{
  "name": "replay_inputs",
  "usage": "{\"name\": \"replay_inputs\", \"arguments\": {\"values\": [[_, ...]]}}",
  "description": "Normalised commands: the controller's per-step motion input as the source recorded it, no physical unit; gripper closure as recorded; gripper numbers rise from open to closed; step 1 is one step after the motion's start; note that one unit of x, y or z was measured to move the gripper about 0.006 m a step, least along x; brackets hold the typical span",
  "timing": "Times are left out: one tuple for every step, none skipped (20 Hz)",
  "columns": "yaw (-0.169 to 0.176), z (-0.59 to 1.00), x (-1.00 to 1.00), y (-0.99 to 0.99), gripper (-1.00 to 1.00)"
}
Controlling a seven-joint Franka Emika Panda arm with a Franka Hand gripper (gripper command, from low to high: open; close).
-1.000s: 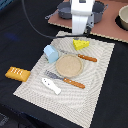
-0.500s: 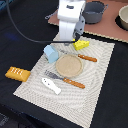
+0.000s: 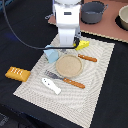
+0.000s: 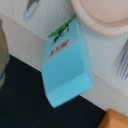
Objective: Interact with the objects in diverse but meaningful ways.
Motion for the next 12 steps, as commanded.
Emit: {"name": "replay_inputs", "arguments": {"values": [[0.033, -0.13, -0.70, -0.19, -1.00], [0.028, -0.15, -0.77, -0.21, -1.00], [0.023, -0.17, -0.80, -0.19, -1.00], [0.019, -0.17, -0.79, -0.13, -1.00], [0.016, -0.18, -0.80, -0.10, -1.00], [0.015, -0.18, -0.80, -0.04, -1.00], [0.014, -0.23, -0.81, 0.00, -1.00], [0.015, -0.25, -0.82, 0.00, -1.00], [0.016, -0.30, -0.87, 0.00, -1.00], [0.015, -0.32, -0.87, -0.02, -1.00], [0.014, -0.35, -0.84, -0.05, -1.00], [0.017, -0.36, -0.80, -0.09, -1.00]]}}
